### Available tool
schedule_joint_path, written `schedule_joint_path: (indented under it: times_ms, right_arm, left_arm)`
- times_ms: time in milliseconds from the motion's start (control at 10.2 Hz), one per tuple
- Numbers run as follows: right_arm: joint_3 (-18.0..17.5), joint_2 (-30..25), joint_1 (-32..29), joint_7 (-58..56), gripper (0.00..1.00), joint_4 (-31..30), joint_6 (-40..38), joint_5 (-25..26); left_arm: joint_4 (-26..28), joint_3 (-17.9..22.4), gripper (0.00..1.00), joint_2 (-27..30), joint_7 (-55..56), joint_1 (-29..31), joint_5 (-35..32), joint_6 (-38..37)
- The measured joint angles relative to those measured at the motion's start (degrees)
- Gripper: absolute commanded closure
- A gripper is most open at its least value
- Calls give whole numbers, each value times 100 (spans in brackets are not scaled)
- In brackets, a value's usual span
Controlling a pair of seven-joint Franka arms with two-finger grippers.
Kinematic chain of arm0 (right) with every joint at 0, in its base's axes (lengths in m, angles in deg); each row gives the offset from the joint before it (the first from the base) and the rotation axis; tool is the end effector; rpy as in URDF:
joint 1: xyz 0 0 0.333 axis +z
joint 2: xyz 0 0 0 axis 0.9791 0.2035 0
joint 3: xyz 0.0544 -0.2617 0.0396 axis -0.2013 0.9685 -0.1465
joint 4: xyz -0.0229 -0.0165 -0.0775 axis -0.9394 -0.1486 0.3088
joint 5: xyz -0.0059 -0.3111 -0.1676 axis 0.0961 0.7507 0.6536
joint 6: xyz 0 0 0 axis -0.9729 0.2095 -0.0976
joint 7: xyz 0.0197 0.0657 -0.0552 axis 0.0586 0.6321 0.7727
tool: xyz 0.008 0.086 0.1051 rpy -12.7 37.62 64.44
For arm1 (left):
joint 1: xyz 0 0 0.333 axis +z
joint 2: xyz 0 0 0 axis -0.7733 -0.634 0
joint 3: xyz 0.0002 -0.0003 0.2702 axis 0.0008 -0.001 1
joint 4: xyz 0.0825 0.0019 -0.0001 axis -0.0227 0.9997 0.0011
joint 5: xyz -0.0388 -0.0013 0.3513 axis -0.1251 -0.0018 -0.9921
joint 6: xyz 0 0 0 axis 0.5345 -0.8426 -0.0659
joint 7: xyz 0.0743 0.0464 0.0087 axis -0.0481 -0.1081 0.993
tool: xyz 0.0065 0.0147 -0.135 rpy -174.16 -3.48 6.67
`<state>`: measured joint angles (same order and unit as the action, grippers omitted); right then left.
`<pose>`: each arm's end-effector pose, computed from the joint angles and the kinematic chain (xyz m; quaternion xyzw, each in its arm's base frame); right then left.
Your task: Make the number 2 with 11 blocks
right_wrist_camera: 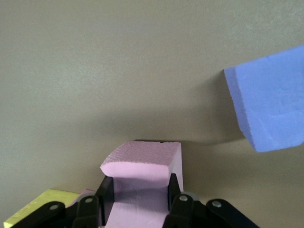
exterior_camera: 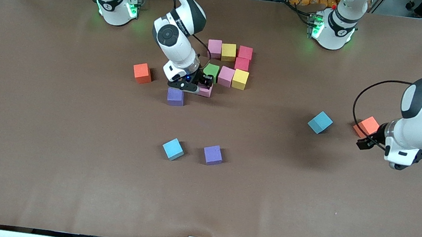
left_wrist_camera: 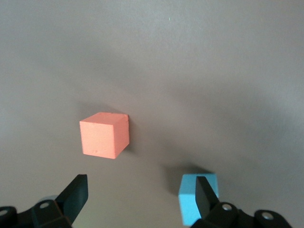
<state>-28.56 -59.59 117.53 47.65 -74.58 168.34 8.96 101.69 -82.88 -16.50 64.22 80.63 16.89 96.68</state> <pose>0.3530 0.4013 0.1832 -0.9839 0.1064 0.0283 0.1410 0.5320 0.0216 0.3009 -0.9542 -0.2701 0.1023 0.0786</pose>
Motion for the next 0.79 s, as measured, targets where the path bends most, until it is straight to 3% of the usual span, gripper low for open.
schedule_joint_path:
  times_ms: [98, 295, 394, 591, 788]
  right_arm:
    - [-9, 36, 0, 0, 48, -2, 39, -1]
    - [-22, 46, 0, 0, 17, -2, 47, -2]
    - [-29, 46, 0, 0, 9, -2, 49, -3]
    - [-34, 46, 0, 7, 4, -2, 52, -19]
    - [-37, 46, 0, 8, 3, 1, 61, -69]
  left_arm:
    - [164, 261, 0, 233, -548, -150, 323, 68]
    - [632, 328, 0, 523, -758, -240, 563, 500]
    - [978, 328, 0, 678, -758, -283, 643, 784]
    - [1457, 326, 0, 979, -758, -318, 696, 1081]
    - [1486, 284, 0, 1110, -748, -318, 700, 1143]
